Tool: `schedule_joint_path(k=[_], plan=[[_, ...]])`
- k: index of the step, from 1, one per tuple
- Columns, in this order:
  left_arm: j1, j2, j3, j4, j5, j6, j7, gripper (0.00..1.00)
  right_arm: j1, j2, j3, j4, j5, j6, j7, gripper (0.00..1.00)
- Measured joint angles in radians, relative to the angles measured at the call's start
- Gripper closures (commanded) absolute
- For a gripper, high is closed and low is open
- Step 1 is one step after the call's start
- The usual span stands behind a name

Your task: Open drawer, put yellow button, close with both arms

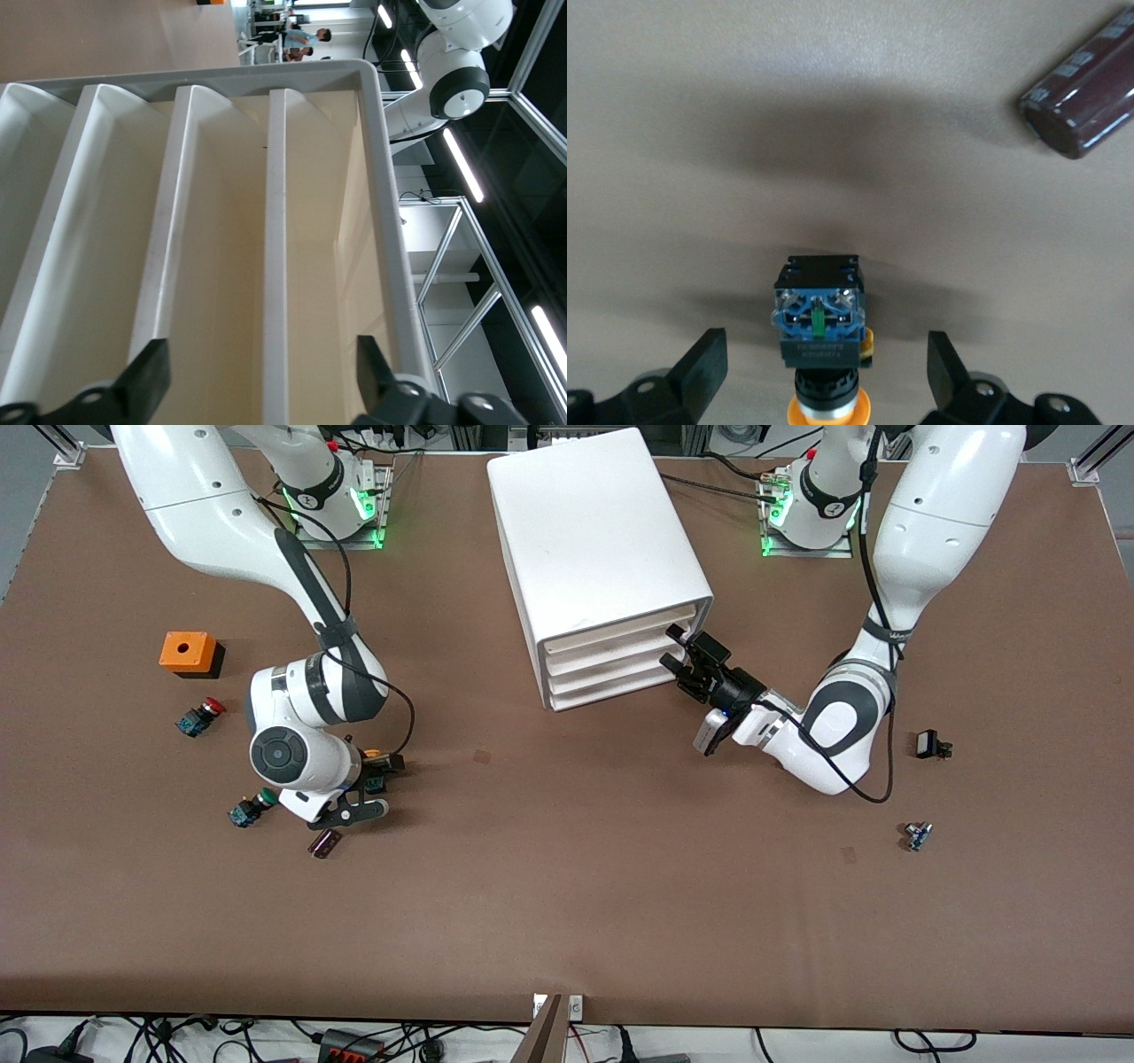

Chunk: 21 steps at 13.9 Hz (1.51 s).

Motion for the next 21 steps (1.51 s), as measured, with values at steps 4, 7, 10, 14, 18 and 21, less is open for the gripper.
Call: schedule_joint_path(k=[4, 7, 10, 14, 18, 21], plan=[[0.000, 0.018, -0.019, -0.007, -0.034, -0.007, 0.025, 0.43, 0.000, 0.013, 0.000, 0.000, 0.000, 0.002, 0.000, 0.69], [-0.001, 0.018, -0.039, -0.018, -0.040, -0.010, 0.025, 0.48, 0.000, 0.013, 0.000, 0.006, 0.000, 0.002, 0.000, 1.00], [-0.001, 0.018, -0.051, -0.041, -0.040, -0.010, 0.026, 0.62, 0.000, 0.012, 0.000, 0.039, 0.000, -0.003, -0.001, 1.00], [0.002, 0.016, -0.060, -0.053, -0.051, -0.022, 0.027, 0.96, 0.000, 0.002, 0.000, 0.185, 0.000, -0.134, -0.002, 1.00], [0.005, 0.013, -0.056, -0.038, -0.052, -0.013, 0.022, 0.97, 0.001, -0.021, 0.000, 0.331, 0.000, -0.296, -0.008, 1.00], [0.010, 0.017, -0.031, 0.008, -0.052, 0.002, -0.018, 0.96, 0.008, -0.034, 0.002, 0.392, 0.000, -0.331, -0.010, 1.00]])
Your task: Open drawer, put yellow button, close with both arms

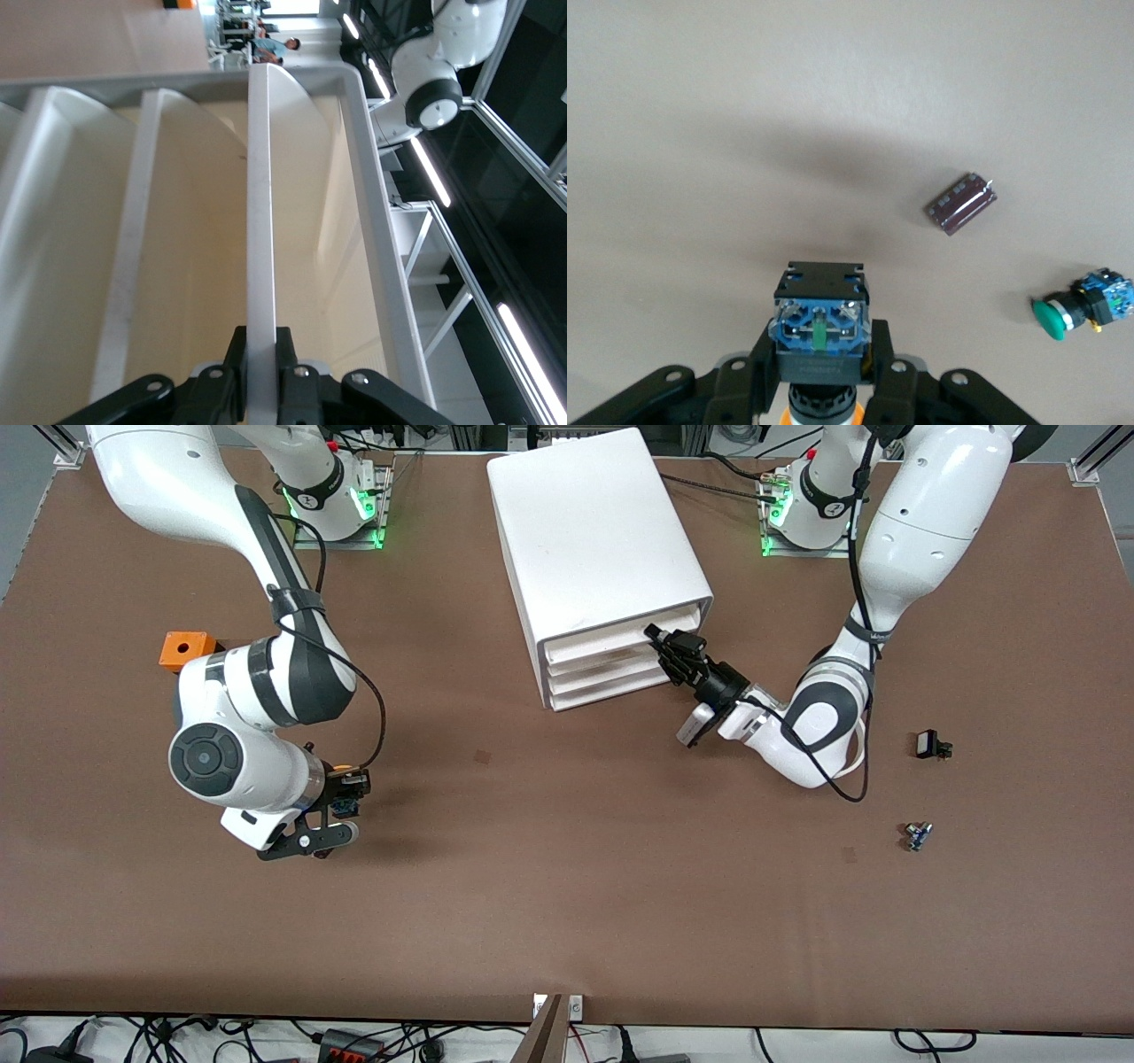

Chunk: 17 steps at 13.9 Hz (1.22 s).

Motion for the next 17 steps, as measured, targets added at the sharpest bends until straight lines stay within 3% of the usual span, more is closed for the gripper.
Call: schedule_joint_path(k=[10, 11, 12, 13, 17], plan=[[0.056, 0.148, 0.010, 0.258, -0.011, -0.001, -0.126, 0.92, 0.195, -0.018, 0.004, 0.155, 0.000, -0.009, 0.072, 1.00], [0.057, 0.153, 0.010, 0.268, -0.011, 0.000, -0.131, 0.81, 0.209, -0.017, 0.004, 0.164, 0.000, -0.009, 0.092, 1.00], [0.058, 0.156, 0.010, 0.277, -0.011, 0.002, -0.133, 0.50, 0.221, -0.016, 0.004, 0.173, 0.000, -0.009, 0.115, 1.00], [0.059, 0.158, 0.010, 0.285, -0.011, 0.011, -0.141, 0.01, 0.235, -0.015, 0.004, 0.181, 0.000, -0.009, 0.133, 1.00], [0.071, 0.159, 0.015, 0.303, -0.011, 0.054, -0.143, 0.00, 0.316, -0.014, 0.005, 0.191, 0.001, -0.010, 0.207, 1.00]])
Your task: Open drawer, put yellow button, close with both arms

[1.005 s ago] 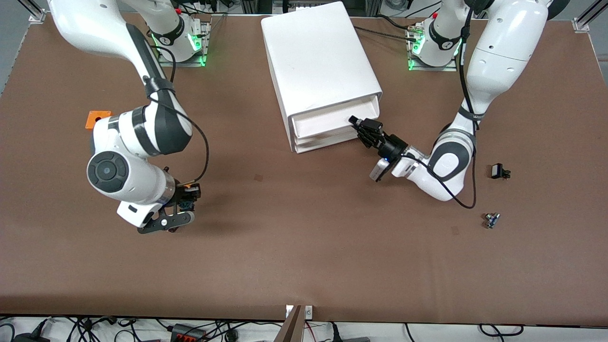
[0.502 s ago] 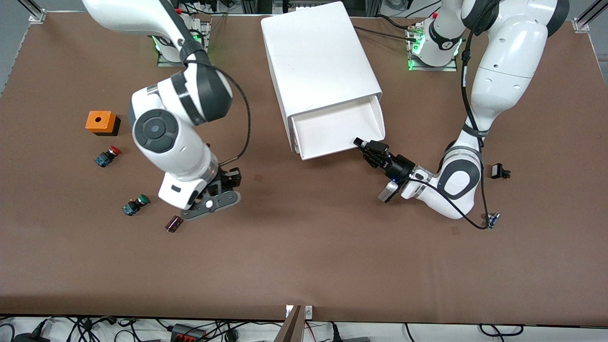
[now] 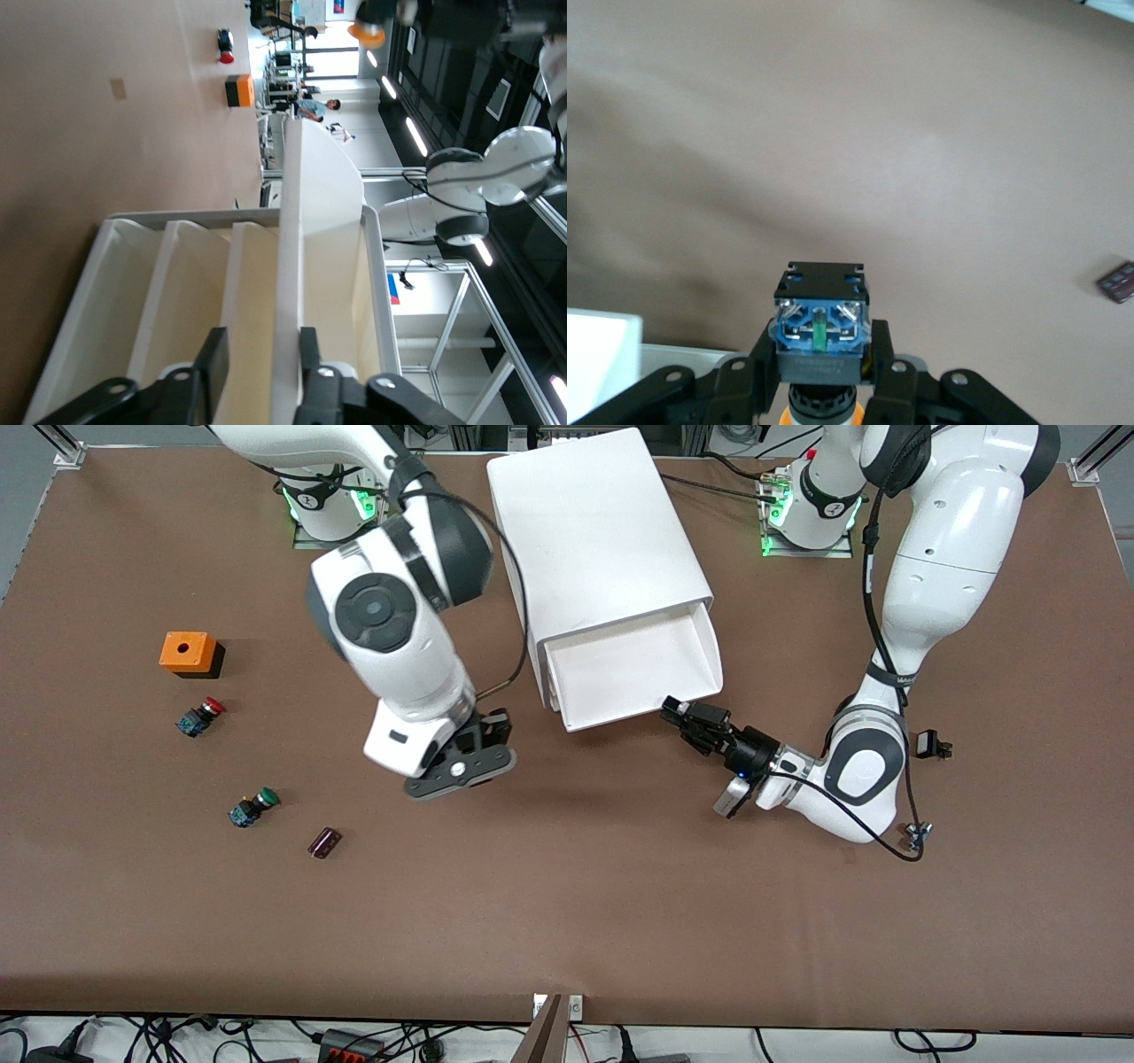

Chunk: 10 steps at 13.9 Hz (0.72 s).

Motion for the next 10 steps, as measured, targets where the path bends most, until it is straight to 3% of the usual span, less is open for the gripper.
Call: schedule_joint_path(k=[4, 10], plan=[[0.059, -0.011, 0.003, 0.041, 0.021, 0.000, -0.068, 0.00, 0.069, 0.000, 0.005, 0.003, 0.000, 0.000, 0.102, 1.00], [0.091, -0.175, 0.000, 0.140, 0.230, -0.051, -0.496, 0.00, 0.193, 0.001, 0.009, 0.056, 0.000, -0.001, 0.228, 1.00]])
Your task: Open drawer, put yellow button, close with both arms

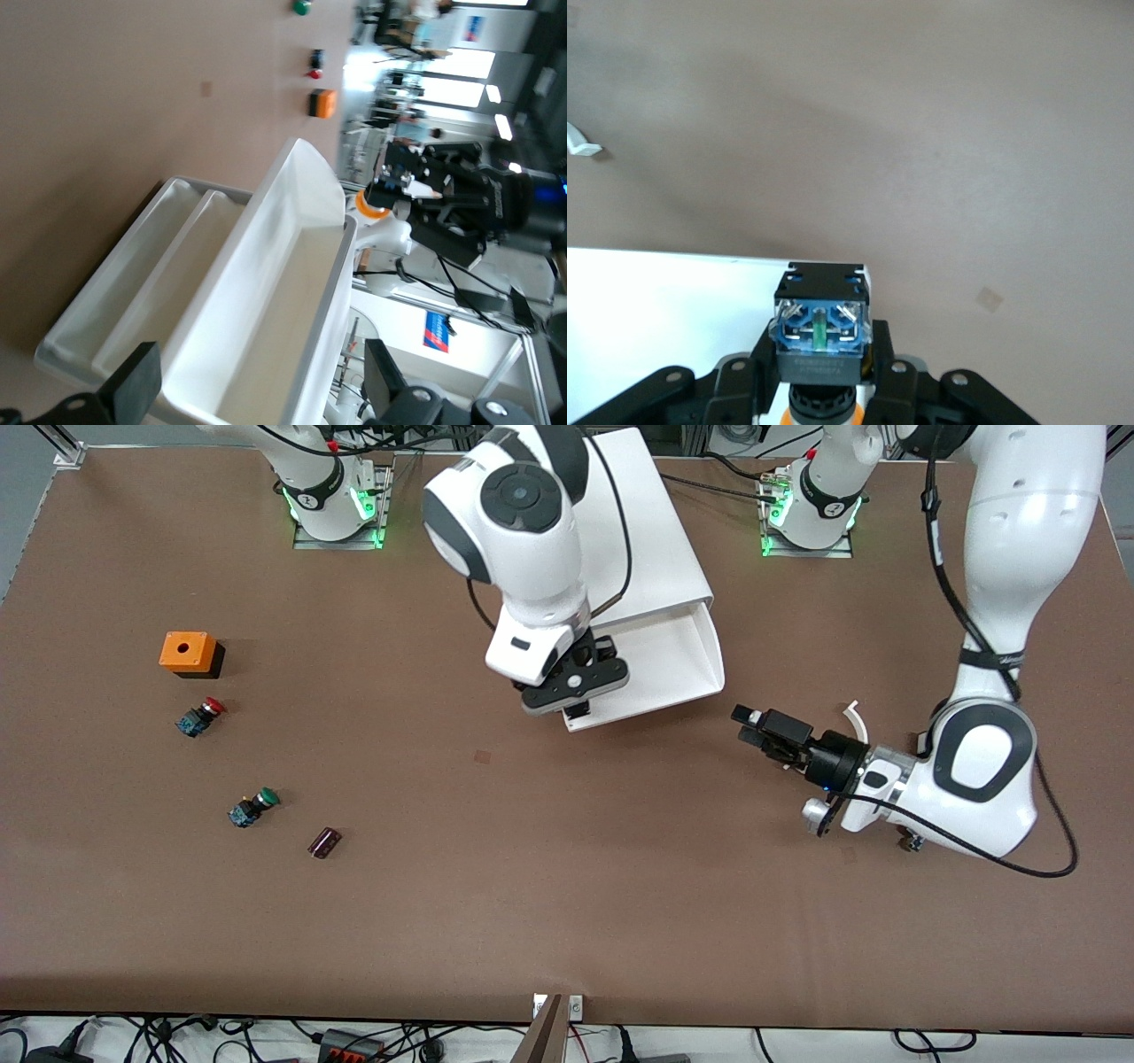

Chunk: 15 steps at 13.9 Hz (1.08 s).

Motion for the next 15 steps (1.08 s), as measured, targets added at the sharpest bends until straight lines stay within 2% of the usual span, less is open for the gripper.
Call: schedule_joint_path(k=[2, 4, 7, 9, 10, 12, 15], plan=[[-0.006, -0.059, -0.008, 0.001, 0.096, -0.001, -0.155, 0.00, 0.019, 0.001, 0.000, 0.001, 0.003, 0.000, 0.007, 1.00], [-0.018, -0.101, -0.011, 0.011, 0.217, -0.001, -0.286, 0.00, 0.032, 0.011, 0.000, 0.003, 0.044, 0.001, 0.026, 1.00], [-0.039, -0.139, -0.016, 0.063, 0.541, 0.000, -0.454, 0.00, 0.044, 0.034, 0.000, 0.018, 0.092, 0.002, 0.058, 1.00], [-0.087, -0.147, -0.019, 0.076, 0.773, 0.009, -0.508, 0.00, 0.058, 0.052, 0.000, 0.020, 0.098, 0.002, 0.085, 1.00], [-0.118, -0.146, -0.020, 0.076, 0.847, 0.021, -0.527, 0.00, 0.066, 0.064, 0.000, 0.020, 0.102, 0.002, 0.099, 1.00], [-0.159, -0.146, -0.020, 0.078, 0.910, 0.037, -0.561, 0.00, 0.076, 0.091, 0.000, 0.022, 0.125, 0.002, 0.134, 1.00], [-0.157, -0.140, -0.011, 0.127, 0.921, 0.062, -0.568, 0.00, 0.078, 0.119, 0.000, 0.026, 0.141, 0.007, 0.151, 1.00]])
